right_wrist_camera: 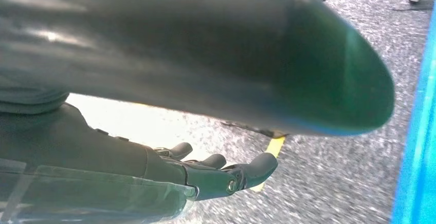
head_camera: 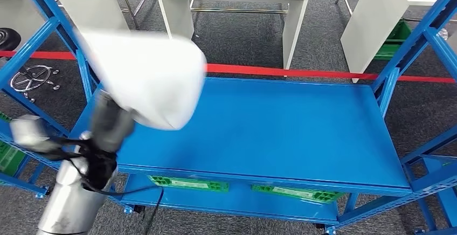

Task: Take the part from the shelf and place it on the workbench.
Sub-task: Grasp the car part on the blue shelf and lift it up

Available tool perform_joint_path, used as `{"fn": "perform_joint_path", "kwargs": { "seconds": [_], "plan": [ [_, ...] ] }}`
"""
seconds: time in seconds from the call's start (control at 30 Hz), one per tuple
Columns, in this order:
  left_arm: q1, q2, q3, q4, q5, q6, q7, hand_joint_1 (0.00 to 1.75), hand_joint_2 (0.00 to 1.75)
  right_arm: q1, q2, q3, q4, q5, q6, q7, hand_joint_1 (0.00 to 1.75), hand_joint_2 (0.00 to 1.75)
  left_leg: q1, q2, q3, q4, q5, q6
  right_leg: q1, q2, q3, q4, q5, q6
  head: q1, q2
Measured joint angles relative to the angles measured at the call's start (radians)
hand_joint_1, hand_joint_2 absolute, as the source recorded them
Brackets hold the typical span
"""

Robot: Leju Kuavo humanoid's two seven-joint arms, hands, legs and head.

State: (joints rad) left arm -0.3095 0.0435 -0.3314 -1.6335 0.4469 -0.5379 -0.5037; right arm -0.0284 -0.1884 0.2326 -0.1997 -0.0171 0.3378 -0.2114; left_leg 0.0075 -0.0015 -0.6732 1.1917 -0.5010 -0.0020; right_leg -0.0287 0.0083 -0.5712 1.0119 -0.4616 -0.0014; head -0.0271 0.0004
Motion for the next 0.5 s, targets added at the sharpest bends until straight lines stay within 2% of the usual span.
{"fn": "perform_joint_path", "kwargs": {
  "seconds": [0.03,0.07,0.1,0.17,0.23,0.3,0.37,0.4,0.43,0.47,0.5],
  "plan": [
    [-0.022,-0.014,-0.007,-0.049,0.08,-0.024,0.015,1.75,1.75,-0.006,0.001,0.002,-0.005,0.002,-0.001,0.005,0.0,0.0,-0.002,0.0,0.036,-0.076,0.031,0.006,0.002,0.002,0.001,0.0,-0.001,0.001,0.0,0.0],
    [-0.042,-0.027,-0.015,-0.087,0.109,-0.043,0.029,1.75,1.75,-0.011,0.002,0.005,-0.009,0.004,-0.002,0.011,0.0,0.0,-0.004,0.0,0.061,-0.131,0.048,0.012,0.004,0.002,0.0,0.0,-0.001,0.003,0.0,0.0],
    [-0.059,-0.04,-0.027,-0.121,0.111,-0.06,0.043,1.75,1.75,-0.015,0.003,0.007,-0.012,0.005,-0.004,0.017,0.0,0.0,-0.007,0.0,0.076,-0.163,0.054,0.015,0.006,0.002,-0.003,0.0,-0.001,0.007,0.001,0.0],
    [-0.078,-0.058,-0.052,-0.171,0.086,-0.083,0.063,1.75,1.75,-0.02,0.007,0.011,-0.015,0.006,-0.011,0.027,0.0,0.0,-0.012,-0.001,0.081,-0.178,0.053,0.02,0.006,0.001,-0.006,-0.003,0.002,0.019,0.001,0.0],
    [-0.094,-0.071,-0.079,-0.207,0.069,-0.094,0.071,1.75,1.75,-0.02,0.011,0.013,-0.016,0.003,-0.019,0.033,0.0,0.0,-0.01,0.0,0.086,-0.191,0.062,0.031,0.003,0.0,-0.014,0.006,-0.005,0.027,0.002,0.0],
    [-0.114,-0.079,-0.104,-0.229,0.058,-0.097,0.071,1.75,1.75,-0.019,0.013,0.013,-0.016,-0.002,-0.027,0.034,0.0,0.0,-0.007,0.0,0.091,-0.204,0.07,0.042,0.003,-0.001,-0.05,0.083,-0.044,0.023,0.004,0.0],
    [-0.123,-0.081,-0.124,-0.236,0.054,-0.096,0.069,1.75,1.75,-0.014,0.014,0.013,-0.016,-0.005,-0.032,0.031,0.0,0.0,-0.011,0.0,0.089,-0.205,0.072,0.046,0.004,-0.001,-0.117,0.222,-0.1,0.018,0.006,0.0],
    [-0.124,-0.081,-0.131,-0.238,0.053,-0.095,0.069,1.75,1.75,-0.01,0.014,0.013,-0.016,-0.006,-0.033,0.028,0.0,0.0,-0.012,0.0,0.088,-0.205,0.073,0.047,0.004,-0.002,-0.142,0.274,-0.116,0.019,0.006,0.0],
    [-0.126,-0.081,-0.139,-0.239,0.053,-0.094,0.069,1.75,1.75,-0.006,0.014,0.013,-0.016,-0.007,-0.033,0.025,0.0,0.0,-0.014,0.0,0.088,-0.204,0.074,0.047,0.004,-0.002,-0.149,0.29,-0.117,0.025,0.007,0.0],
    [-0.129,-0.081,-0.146,-0.24,0.053,-0.093,0.07,1.75,1.75,-0.003,0.014,0.013,-0.016,-0.007,-0.033,0.024,0.0,0.0,-0.014,0.0,0.087,-0.202,0.075,0.048,0.004,-0.002,-0.133,0.258,-0.101,0.033,0.007,0.0],
    [-0.133,-0.081,-0.155,-0.241,0.053,-0.094,0.072,1.75,1.75,-0.002,0.014,0.013,-0.015,-0.008,-0.033,0.023,0.0,0.0,-0.014,0.0,0.087,-0.2,0.076,0.047,0.003,-0.003,-0.099,0.191,-0.074,0.042,0.007,0.0]
  ]
}}
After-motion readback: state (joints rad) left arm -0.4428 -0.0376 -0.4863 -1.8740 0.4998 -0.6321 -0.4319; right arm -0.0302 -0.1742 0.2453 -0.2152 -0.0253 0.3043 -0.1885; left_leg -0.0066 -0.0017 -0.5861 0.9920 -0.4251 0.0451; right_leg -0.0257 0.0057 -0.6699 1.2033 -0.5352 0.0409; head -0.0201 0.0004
